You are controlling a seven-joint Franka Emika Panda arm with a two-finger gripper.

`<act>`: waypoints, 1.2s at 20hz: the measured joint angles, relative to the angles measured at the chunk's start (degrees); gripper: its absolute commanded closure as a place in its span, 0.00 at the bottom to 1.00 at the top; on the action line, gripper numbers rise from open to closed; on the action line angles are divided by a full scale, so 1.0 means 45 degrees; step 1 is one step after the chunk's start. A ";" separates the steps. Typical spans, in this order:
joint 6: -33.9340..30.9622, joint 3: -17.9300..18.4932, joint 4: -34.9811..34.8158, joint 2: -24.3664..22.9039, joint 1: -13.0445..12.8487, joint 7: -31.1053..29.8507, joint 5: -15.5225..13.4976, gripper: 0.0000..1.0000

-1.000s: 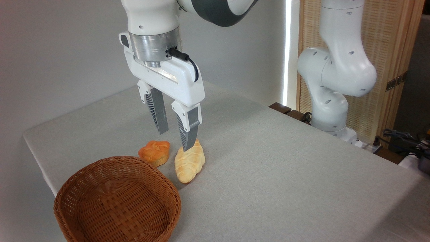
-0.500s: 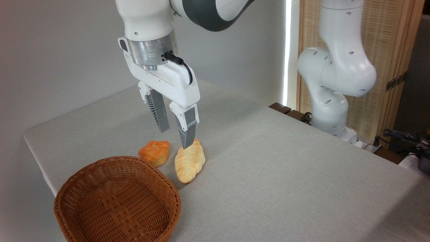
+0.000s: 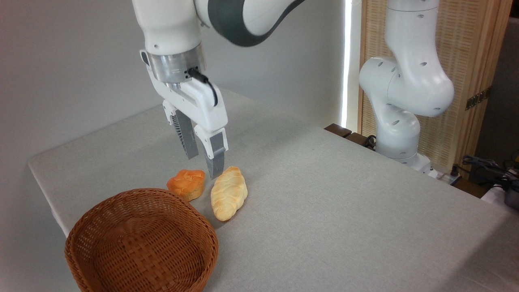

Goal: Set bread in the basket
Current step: 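Move the open gripper over the small orange bread roll and lower it, then close the gripper around the small orange bread roll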

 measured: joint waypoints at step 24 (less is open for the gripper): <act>0.3464 -0.0272 -0.2036 0.1029 -0.1744 -0.0046 -0.1423 0.00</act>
